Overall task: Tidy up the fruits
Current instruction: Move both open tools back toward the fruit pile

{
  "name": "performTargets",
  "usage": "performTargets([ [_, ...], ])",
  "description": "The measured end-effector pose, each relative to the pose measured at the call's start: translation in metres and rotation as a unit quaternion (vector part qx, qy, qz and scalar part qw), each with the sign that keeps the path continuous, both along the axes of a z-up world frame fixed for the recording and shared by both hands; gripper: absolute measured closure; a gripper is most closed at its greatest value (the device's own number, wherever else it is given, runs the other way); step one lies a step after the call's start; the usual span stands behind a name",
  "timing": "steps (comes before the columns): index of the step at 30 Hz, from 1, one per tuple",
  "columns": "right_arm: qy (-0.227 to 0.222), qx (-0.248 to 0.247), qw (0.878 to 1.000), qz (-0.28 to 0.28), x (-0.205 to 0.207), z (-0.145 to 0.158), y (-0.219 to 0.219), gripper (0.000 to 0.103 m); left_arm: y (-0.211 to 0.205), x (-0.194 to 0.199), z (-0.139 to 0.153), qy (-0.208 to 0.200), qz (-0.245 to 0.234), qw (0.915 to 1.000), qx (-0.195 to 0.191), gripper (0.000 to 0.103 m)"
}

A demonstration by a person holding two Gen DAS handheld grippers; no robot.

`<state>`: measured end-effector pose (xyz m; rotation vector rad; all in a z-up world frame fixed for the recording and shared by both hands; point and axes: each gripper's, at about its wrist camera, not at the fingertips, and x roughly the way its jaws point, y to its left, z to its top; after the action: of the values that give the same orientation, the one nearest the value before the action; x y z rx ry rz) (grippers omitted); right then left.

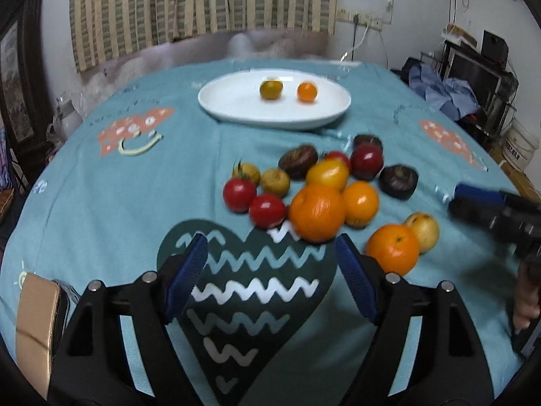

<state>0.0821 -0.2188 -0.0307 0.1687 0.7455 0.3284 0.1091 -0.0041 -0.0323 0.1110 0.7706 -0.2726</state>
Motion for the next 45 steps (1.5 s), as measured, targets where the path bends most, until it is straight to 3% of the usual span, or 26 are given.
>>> performTargets([
  [7,0.017,-0.005,1.000,-0.002,0.008,-0.006,0.002,0.041,-0.013,0.017,-0.010,0.022,-0.001,0.9996,0.015,0.023],
  [17,0.017,-0.008,1.000,-0.003,0.006,-0.008,0.002,0.041,-0.042,0.032,-0.017,0.020,-0.023,0.9983,0.050,0.023],
  [22,0.018,-0.009,1.000,-0.004,0.006,-0.008,0.002,0.041,-0.041,0.037,-0.018,0.023,-0.024,0.9983,0.047,0.023],
  [33,0.021,-0.010,1.000,-0.006,0.006,-0.008,0.000,0.041,-0.051,0.028,-0.015,-0.001,-0.046,0.9967,0.066,0.045],
  [36,0.022,-0.010,1.000,-0.006,0.007,-0.008,0.000,0.041,-0.050,0.027,-0.014,0.002,-0.058,0.9966,0.058,0.059],
  [45,0.023,-0.011,1.000,-0.006,0.007,-0.009,-0.001,0.041,-0.046,0.023,-0.015,0.001,-0.056,0.9973,0.047,0.059],
])
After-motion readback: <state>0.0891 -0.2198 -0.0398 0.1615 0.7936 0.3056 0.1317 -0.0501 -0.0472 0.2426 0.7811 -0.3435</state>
